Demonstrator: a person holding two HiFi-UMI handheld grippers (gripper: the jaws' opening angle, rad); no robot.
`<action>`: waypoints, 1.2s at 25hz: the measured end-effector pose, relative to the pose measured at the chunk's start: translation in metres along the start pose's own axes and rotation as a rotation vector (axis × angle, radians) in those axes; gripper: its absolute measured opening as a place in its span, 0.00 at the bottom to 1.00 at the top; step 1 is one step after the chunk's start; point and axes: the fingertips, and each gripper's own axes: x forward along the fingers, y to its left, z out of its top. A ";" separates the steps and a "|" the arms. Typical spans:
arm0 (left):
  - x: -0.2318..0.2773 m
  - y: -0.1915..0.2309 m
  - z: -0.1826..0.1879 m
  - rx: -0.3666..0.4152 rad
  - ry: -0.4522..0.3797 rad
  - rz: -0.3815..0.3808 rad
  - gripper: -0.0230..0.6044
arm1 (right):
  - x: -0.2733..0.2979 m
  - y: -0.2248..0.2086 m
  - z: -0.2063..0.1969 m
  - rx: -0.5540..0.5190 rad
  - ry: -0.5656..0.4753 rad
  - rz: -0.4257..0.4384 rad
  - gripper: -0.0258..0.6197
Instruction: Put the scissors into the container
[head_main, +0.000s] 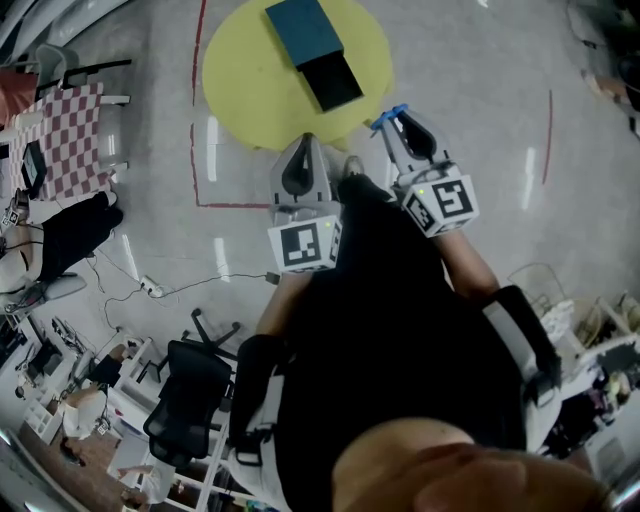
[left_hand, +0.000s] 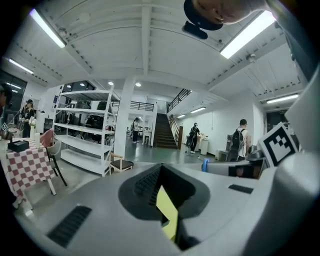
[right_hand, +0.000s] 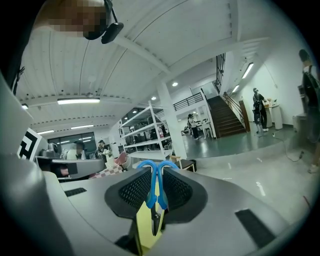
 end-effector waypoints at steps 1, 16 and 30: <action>0.001 0.001 0.000 -0.003 -0.003 0.006 0.03 | 0.003 -0.002 -0.001 -0.001 0.002 0.002 0.15; 0.045 0.010 0.002 -0.007 -0.006 -0.008 0.03 | 0.048 -0.033 -0.010 -0.004 0.040 -0.014 0.15; 0.087 0.039 -0.001 -0.025 0.019 -0.007 0.03 | 0.112 -0.044 -0.041 0.008 0.116 0.009 0.15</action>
